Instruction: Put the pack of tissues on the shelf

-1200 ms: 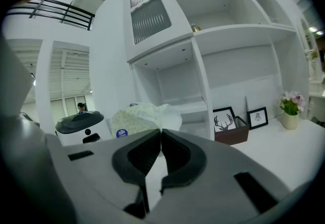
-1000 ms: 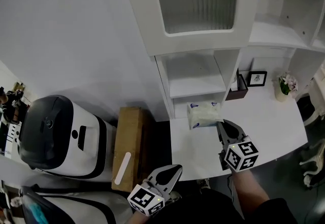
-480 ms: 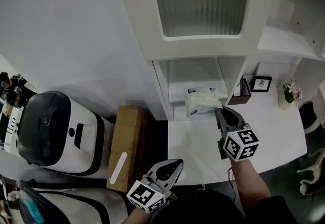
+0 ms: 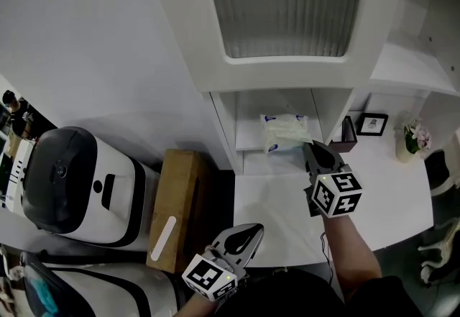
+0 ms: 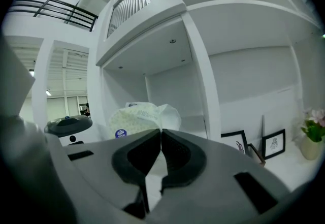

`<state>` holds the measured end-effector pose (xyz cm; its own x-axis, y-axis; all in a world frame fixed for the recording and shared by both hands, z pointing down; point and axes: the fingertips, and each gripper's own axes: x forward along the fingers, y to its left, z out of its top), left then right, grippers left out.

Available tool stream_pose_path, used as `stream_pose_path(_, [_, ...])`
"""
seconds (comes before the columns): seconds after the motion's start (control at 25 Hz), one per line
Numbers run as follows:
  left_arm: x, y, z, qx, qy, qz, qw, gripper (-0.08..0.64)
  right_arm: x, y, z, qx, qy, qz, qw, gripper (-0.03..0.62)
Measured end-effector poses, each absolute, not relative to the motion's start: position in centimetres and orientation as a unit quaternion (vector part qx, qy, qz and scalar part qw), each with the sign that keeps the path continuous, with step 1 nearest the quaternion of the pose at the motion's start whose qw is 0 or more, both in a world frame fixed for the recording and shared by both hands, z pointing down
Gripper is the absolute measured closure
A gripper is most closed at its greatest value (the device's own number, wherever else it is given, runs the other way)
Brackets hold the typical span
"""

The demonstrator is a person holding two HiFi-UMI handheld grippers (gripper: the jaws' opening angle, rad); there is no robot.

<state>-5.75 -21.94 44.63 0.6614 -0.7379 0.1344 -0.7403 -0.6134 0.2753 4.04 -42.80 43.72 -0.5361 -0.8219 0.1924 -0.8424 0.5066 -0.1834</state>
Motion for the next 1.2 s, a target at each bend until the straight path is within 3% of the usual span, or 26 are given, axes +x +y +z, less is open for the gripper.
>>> stream_pose_path(1.2, [-6.9,-21.8,45.5,0.887,-0.427,0.003,0.176,0.555,3.0,-47.6,45.9,0.509,-0.844,0.150,0.071,0.583])
